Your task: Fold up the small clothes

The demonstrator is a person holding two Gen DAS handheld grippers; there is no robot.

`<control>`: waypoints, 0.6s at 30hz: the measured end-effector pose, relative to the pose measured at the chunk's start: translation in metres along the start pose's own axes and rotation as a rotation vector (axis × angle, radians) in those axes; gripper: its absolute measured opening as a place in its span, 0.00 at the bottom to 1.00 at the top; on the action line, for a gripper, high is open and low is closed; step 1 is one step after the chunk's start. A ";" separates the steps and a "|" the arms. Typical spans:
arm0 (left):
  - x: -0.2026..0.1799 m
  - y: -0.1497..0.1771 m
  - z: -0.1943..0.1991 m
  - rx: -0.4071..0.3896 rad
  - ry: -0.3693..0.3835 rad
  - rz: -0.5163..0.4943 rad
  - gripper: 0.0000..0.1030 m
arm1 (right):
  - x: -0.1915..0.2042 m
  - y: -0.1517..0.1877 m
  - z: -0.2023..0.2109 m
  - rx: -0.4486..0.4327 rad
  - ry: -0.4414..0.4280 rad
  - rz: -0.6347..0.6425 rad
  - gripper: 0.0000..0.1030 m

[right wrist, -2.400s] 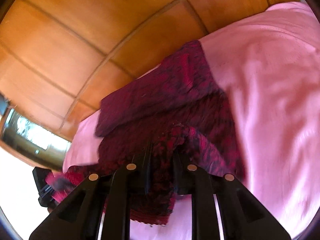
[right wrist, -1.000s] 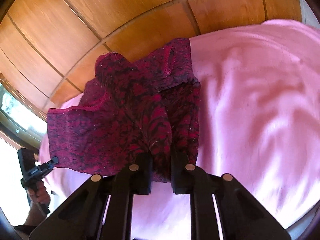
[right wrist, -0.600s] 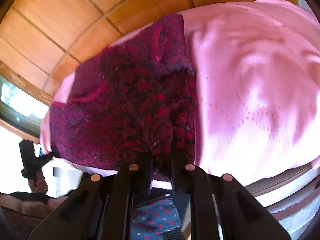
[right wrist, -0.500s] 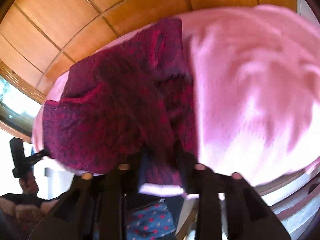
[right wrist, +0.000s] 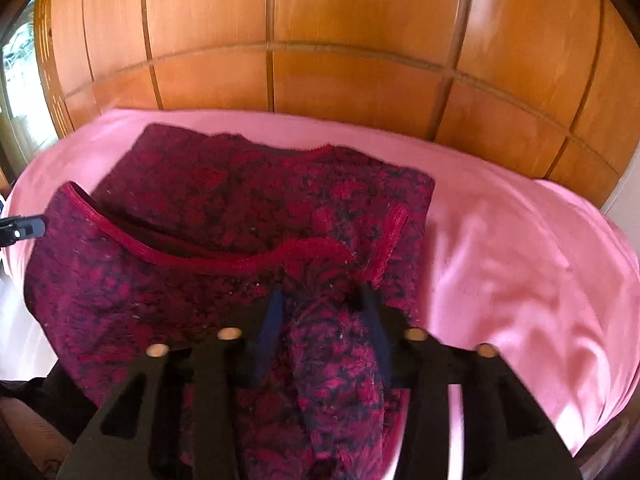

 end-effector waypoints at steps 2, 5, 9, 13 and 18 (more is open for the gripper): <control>-0.003 0.000 0.001 -0.005 -0.015 -0.029 0.13 | 0.001 0.001 -0.003 0.015 0.003 0.005 0.21; -0.004 0.001 0.018 -0.052 -0.017 -0.033 0.11 | -0.004 0.003 0.016 0.002 -0.011 -0.002 0.19; -0.001 -0.005 0.042 -0.110 -0.005 0.010 0.11 | -0.014 -0.005 0.048 -0.048 -0.050 -0.066 0.19; -0.005 -0.032 0.051 -0.178 -0.012 0.006 0.11 | -0.029 -0.032 0.057 -0.101 -0.091 -0.152 0.18; 0.006 -0.076 0.035 -0.221 -0.047 0.012 0.10 | -0.049 -0.070 0.038 -0.141 -0.077 -0.214 0.18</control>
Point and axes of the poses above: each gripper's, at about its wrist camera, not at the fingertips, and z roughly against the way its jaws point, x to its left, y to its underside, the point moved 6 cm from there along -z, roughly the way its jaws point, and after that the axes turned 1 degree about -y, right-handed, at the moved point
